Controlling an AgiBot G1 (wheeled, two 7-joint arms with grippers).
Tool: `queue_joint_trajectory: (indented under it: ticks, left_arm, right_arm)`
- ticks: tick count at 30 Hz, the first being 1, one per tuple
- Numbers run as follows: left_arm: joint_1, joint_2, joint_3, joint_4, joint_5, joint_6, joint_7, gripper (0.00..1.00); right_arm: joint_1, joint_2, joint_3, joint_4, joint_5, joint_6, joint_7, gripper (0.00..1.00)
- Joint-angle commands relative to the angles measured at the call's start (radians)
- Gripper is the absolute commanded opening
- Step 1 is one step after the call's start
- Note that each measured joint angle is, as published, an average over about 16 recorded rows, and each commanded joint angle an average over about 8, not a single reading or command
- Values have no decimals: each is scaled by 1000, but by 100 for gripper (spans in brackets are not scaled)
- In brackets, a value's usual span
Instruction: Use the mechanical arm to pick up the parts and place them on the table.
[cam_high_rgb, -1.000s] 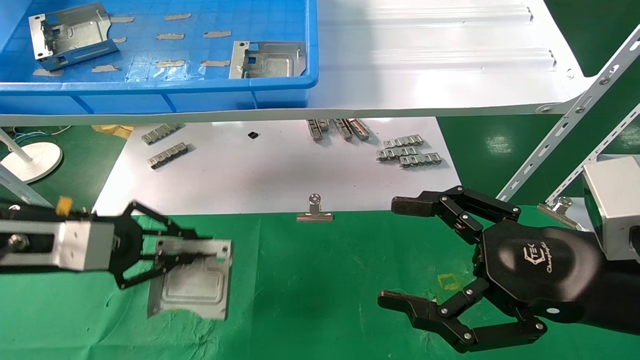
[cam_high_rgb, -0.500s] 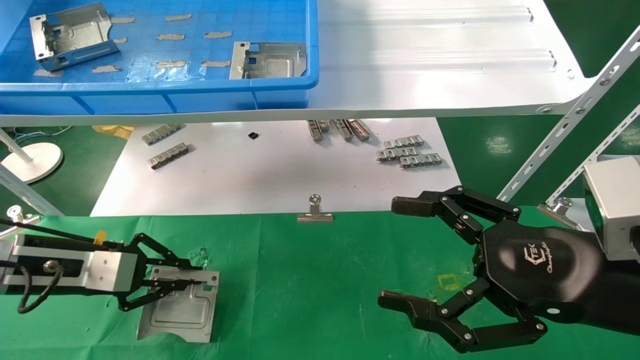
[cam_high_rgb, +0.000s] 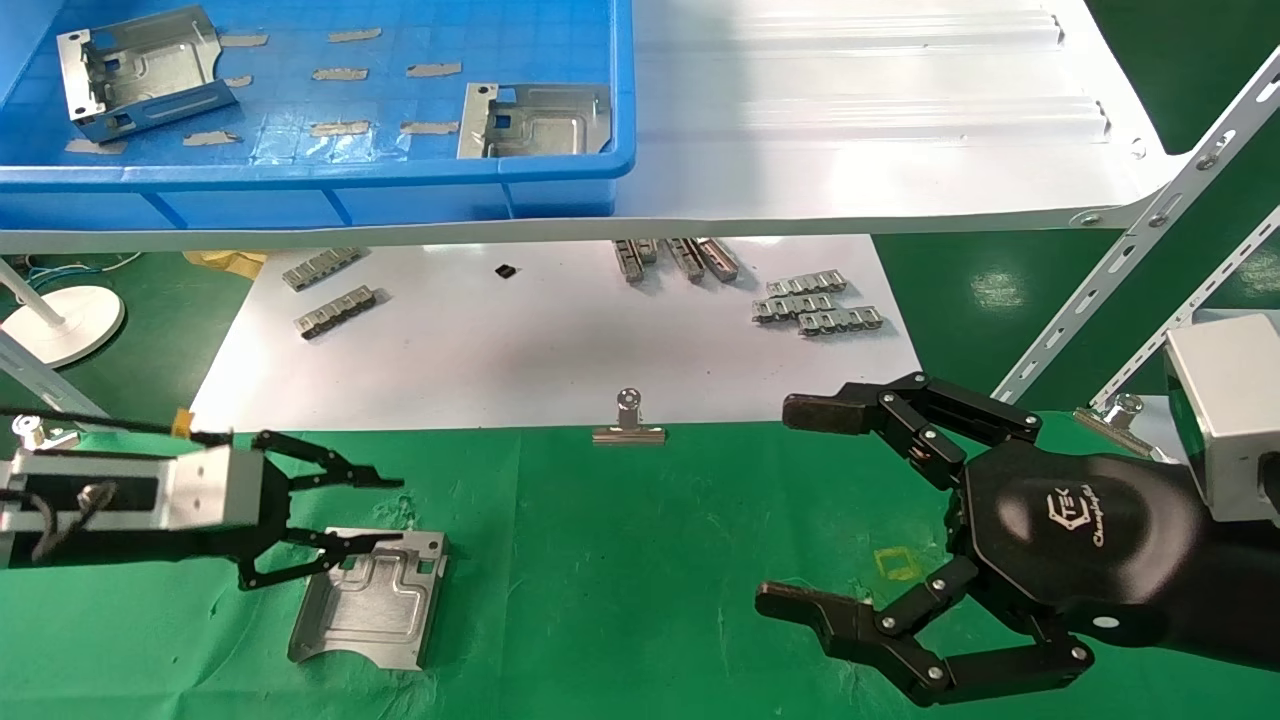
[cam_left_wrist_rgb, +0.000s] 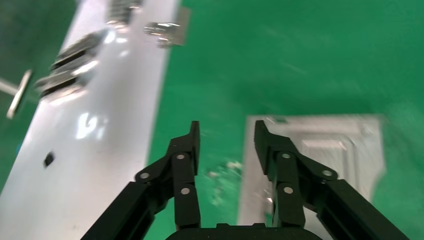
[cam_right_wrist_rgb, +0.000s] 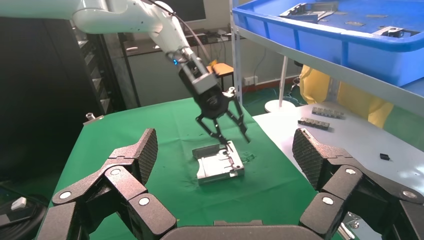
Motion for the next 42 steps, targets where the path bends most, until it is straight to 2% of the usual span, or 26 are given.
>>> queue_joint_trajectory:
  ticks: [1,8,22,42]
  left_arm:
    - [-4,-2,-12,19,-23,9,-37,100]
    - [19,-8,-54,43,-102,17,-163,100]
    - [29,-13,-60,18,-101,15,-164,100]
    - [212,-94,-218,-365,-196,-16,-431,100]
  right_arm:
    - [0,0,0,0,0,0,0,100]
    - [0,0,0,0,0,0,0,100]
    - [0,0,0,0,0,0,0,100]
    - [0,0,0,0,0,0,0,100]
